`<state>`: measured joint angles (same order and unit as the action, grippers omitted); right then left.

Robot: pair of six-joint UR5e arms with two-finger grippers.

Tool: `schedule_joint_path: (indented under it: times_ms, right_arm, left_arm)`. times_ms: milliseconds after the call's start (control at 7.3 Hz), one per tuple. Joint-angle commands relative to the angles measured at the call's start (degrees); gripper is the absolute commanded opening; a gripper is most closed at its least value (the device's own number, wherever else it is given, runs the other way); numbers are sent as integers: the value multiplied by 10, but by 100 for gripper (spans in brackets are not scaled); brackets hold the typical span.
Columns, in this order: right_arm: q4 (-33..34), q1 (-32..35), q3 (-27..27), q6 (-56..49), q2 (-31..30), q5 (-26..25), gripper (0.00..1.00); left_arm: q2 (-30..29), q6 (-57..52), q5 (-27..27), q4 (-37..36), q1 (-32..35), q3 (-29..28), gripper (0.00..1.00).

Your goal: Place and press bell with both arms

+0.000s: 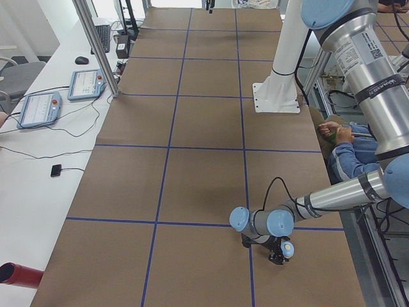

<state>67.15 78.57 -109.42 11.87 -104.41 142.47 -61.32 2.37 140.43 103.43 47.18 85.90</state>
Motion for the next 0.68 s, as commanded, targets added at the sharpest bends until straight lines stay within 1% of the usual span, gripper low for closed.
schedule_joint_path:
  times_ms: [0, 137, 274, 411, 548]
  right_arm:
    - [0, 0, 0, 0, -2, 0, 100]
    - [0, 0, 0, 0, -2, 0, 100]
    - [0, 0, 0, 0, -4, 1, 100]
    - [0, 0, -1, 0, -4, 1, 100]
    - [0, 0, -1, 0, -5, 1, 100]
  left_arm:
    - [0, 0, -1, 3, -2, -3, 42]
    - [0, 0, 0, 5, -2, -3, 23]
    - [0, 3, 3, 9, -4, -1, 11]
    - [1, 11, 3, 27, -4, 1, 8]
    - [1, 19, 26, 31, -4, 16, 7]
